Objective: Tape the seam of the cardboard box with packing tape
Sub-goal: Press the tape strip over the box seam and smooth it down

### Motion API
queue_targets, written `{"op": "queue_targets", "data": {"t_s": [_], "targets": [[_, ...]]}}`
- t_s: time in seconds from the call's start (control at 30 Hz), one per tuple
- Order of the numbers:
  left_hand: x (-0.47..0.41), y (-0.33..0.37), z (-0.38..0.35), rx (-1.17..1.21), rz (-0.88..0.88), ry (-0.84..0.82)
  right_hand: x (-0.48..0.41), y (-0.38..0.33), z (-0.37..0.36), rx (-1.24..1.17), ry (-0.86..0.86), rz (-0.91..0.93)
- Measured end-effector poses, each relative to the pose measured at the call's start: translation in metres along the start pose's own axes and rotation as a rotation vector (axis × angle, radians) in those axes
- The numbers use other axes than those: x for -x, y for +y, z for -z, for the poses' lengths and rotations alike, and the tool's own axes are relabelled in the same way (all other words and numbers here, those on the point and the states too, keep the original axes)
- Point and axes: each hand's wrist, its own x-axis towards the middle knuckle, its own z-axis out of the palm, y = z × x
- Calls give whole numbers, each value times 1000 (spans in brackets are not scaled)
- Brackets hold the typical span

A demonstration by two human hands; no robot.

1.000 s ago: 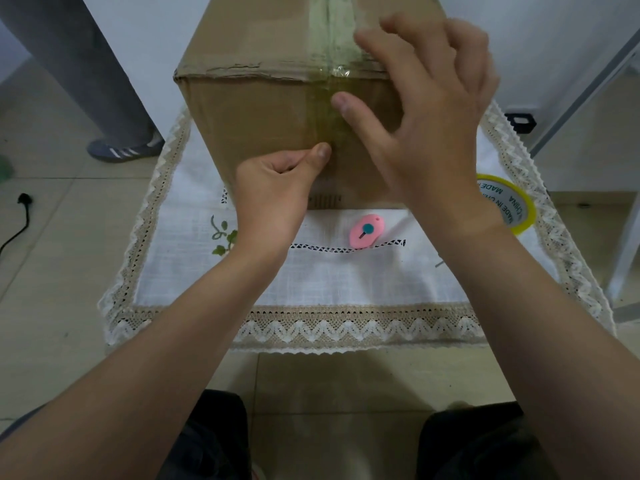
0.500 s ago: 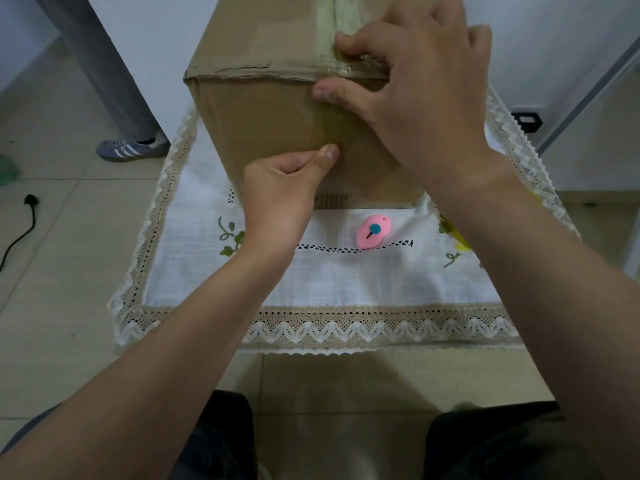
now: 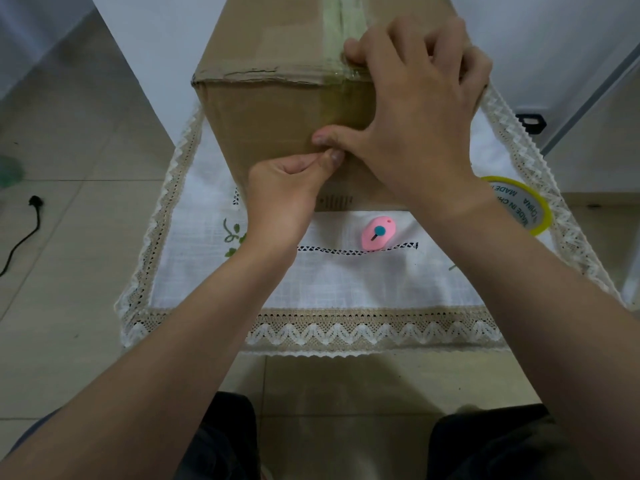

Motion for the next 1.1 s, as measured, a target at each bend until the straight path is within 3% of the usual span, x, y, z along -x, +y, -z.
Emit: {"op": "queue_targets", "data": {"t_s": [0.23,0.43,0.77,1.1], "targets": [[4,6,2,6,43,-25,-11,5,3,-91,53,-91],[5,7,2,-4,53,-46,-4,16,1,-175,28,-16],[10,15,1,10,59,-68,6,20,-2,-111,16,69],[7,12,2,23,52,-54,3,25,-8,-218,143,30]]}}
